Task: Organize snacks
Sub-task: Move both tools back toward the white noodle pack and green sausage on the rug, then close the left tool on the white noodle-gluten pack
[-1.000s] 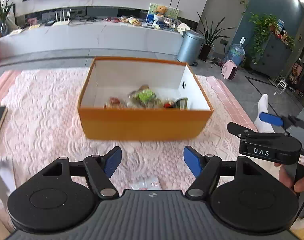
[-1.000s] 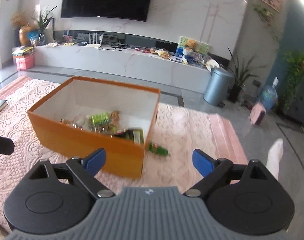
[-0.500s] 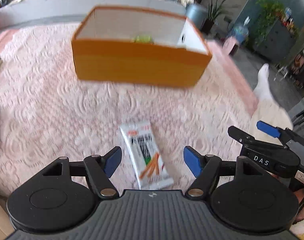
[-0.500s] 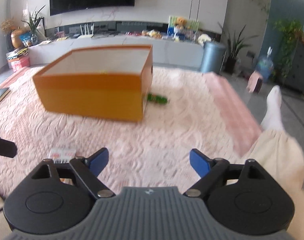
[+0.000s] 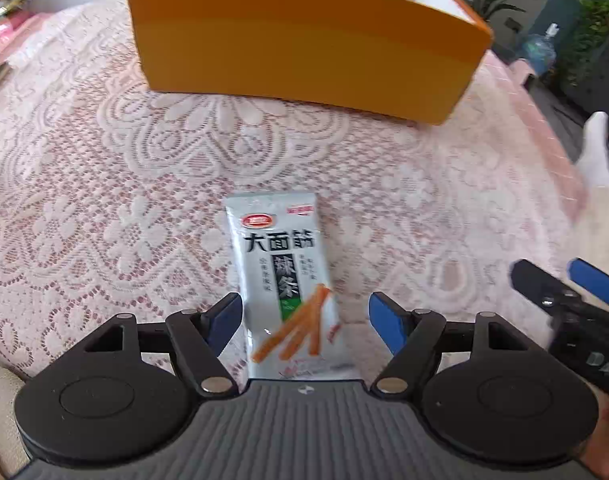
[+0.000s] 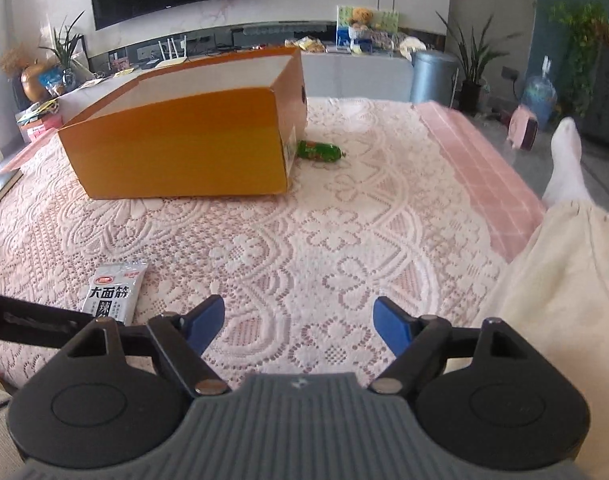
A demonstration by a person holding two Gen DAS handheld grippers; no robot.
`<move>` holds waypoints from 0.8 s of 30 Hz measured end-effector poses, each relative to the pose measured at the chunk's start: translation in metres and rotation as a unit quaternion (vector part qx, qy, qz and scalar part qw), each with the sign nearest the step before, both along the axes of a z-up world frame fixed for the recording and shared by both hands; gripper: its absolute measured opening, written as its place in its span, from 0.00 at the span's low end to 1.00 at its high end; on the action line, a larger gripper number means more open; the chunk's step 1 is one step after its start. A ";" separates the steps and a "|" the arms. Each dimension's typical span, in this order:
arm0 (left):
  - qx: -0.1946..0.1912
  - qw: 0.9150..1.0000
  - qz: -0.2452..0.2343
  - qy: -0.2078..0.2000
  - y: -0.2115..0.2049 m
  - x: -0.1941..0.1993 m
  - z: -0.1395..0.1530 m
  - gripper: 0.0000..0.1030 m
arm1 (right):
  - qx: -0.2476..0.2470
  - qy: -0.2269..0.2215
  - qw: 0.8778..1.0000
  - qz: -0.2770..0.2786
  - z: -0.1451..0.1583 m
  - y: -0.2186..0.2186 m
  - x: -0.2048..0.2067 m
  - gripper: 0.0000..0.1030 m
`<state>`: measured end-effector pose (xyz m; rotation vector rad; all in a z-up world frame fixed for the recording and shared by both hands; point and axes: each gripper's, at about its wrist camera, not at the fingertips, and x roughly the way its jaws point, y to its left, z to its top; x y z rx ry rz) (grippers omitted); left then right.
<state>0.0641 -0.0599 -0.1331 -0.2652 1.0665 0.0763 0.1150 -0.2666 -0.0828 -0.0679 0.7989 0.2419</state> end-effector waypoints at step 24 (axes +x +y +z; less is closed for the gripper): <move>0.025 0.999 -0.030 -0.030 0.000 -0.002 -0.002 0.57 | 0.005 0.044 0.999 -0.001 -0.011 0.001 0.012 0.77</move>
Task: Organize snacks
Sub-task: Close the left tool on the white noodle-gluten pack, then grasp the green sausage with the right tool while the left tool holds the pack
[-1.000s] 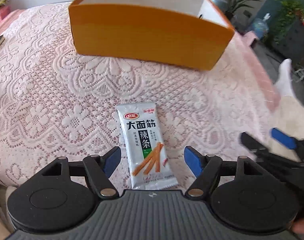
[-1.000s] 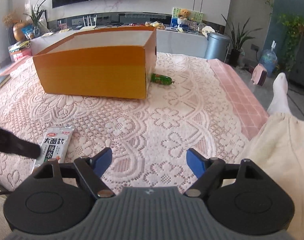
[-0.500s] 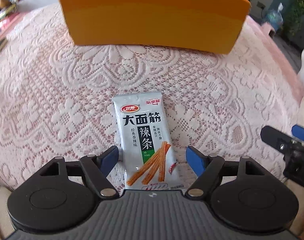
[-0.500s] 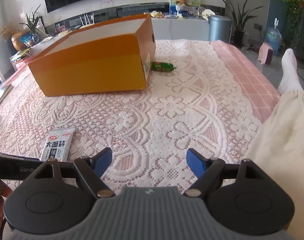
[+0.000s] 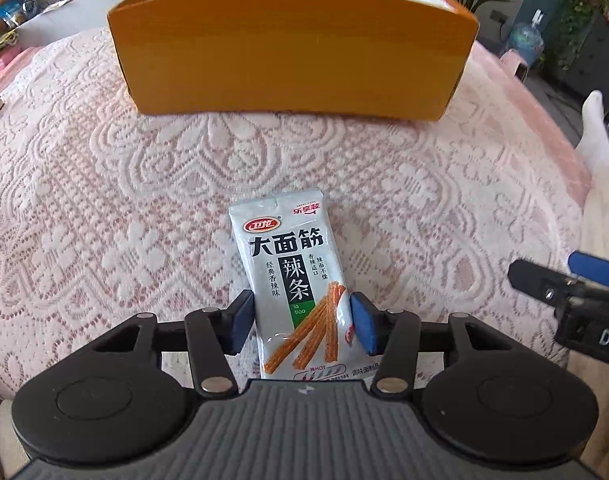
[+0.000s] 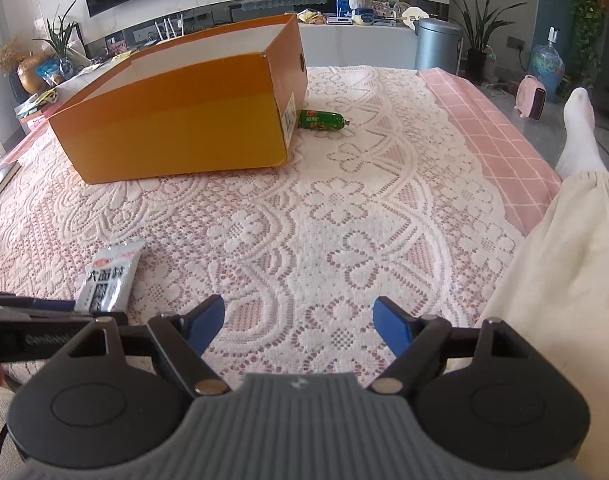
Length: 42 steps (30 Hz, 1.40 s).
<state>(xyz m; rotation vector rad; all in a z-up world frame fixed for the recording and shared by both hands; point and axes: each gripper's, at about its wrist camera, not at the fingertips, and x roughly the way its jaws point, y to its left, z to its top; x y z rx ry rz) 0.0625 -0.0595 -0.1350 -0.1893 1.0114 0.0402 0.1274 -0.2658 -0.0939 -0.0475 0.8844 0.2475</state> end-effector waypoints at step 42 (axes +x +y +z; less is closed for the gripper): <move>-0.047 0.999 -0.013 -0.010 0.010 0.070 0.029 0.57 | -0.187 -0.073 0.926 0.320 0.013 0.005 0.208 0.58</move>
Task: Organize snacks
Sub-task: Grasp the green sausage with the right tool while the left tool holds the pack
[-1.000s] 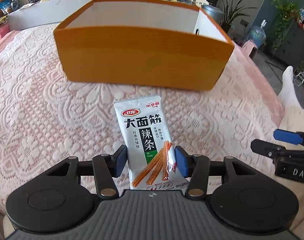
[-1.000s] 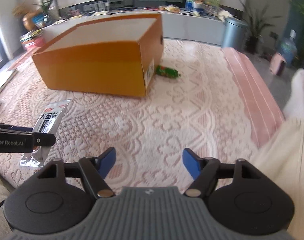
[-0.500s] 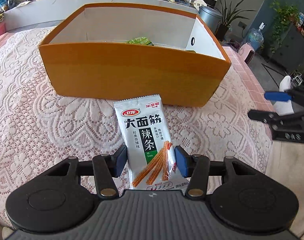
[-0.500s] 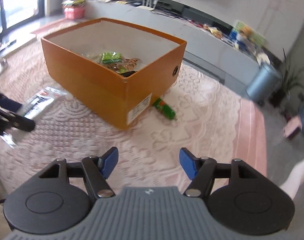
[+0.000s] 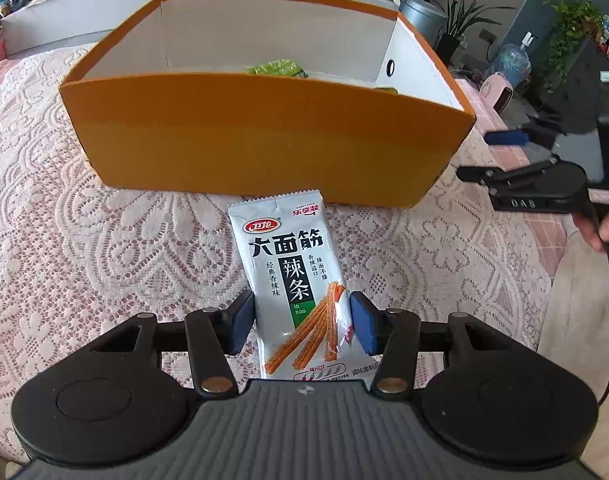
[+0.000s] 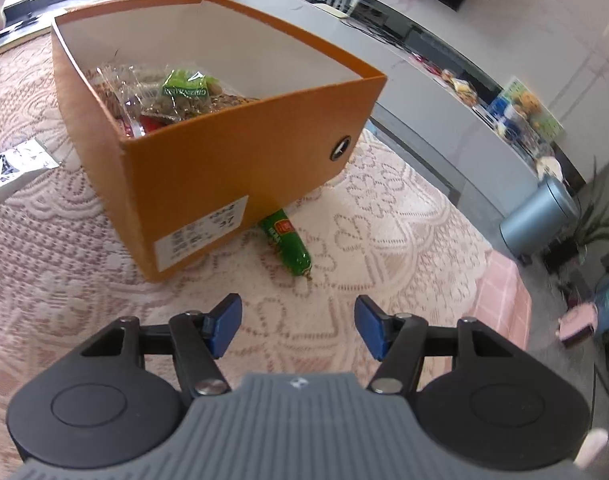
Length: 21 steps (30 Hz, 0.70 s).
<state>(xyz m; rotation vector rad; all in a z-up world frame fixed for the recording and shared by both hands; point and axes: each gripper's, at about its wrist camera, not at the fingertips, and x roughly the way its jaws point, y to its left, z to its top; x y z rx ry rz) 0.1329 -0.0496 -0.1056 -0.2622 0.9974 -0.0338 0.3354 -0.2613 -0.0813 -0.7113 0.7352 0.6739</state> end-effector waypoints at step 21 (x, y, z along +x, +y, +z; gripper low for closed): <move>-0.003 0.999 -0.006 0.039 -0.014 0.025 -0.019 0.57 | 0.039 0.106 0.988 0.102 -0.044 0.025 0.084 0.36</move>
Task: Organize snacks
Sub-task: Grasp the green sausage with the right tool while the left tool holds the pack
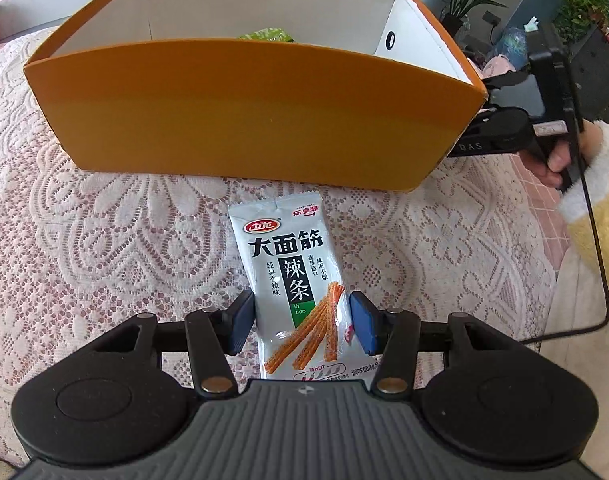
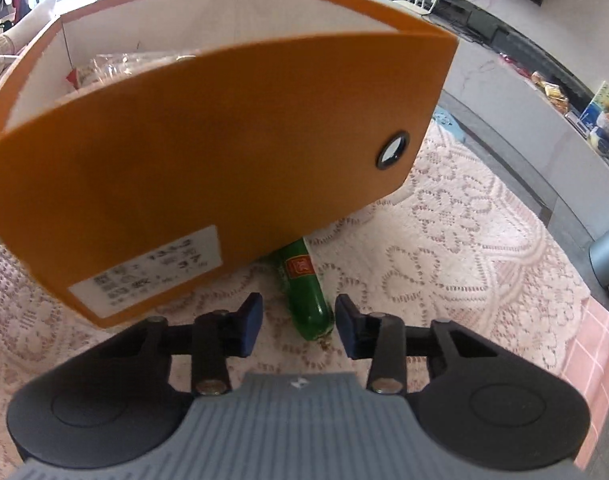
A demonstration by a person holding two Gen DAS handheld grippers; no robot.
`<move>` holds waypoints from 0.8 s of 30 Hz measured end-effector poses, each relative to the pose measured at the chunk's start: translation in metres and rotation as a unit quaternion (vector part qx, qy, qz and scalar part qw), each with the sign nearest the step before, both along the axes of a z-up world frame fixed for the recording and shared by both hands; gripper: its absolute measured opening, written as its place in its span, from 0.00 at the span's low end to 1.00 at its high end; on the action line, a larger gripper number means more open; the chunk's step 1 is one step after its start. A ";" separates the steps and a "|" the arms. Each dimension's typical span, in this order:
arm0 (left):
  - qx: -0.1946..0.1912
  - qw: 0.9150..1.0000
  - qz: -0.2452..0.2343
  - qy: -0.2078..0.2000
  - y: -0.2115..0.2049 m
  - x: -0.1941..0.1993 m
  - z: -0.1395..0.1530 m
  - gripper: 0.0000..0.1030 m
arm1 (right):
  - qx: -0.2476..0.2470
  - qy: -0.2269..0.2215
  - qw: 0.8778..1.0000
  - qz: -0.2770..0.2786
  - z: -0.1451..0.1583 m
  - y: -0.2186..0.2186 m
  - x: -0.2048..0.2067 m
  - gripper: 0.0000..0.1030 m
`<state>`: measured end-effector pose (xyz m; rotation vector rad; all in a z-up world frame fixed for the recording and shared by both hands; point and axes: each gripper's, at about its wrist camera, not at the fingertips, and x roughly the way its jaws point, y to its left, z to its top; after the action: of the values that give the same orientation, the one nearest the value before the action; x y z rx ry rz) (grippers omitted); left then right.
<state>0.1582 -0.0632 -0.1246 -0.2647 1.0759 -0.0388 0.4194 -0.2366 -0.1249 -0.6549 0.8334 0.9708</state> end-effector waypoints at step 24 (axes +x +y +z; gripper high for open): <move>-0.019 1.000 0.018 -0.013 0.016 -0.012 0.009 0.57 | -0.068 -0.030 0.997 0.015 0.013 0.017 -0.015 0.19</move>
<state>0.1462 -0.0471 -0.1160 -0.3171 1.0460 -0.0310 0.4048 -0.2193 -0.1122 -0.8116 0.8425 0.9233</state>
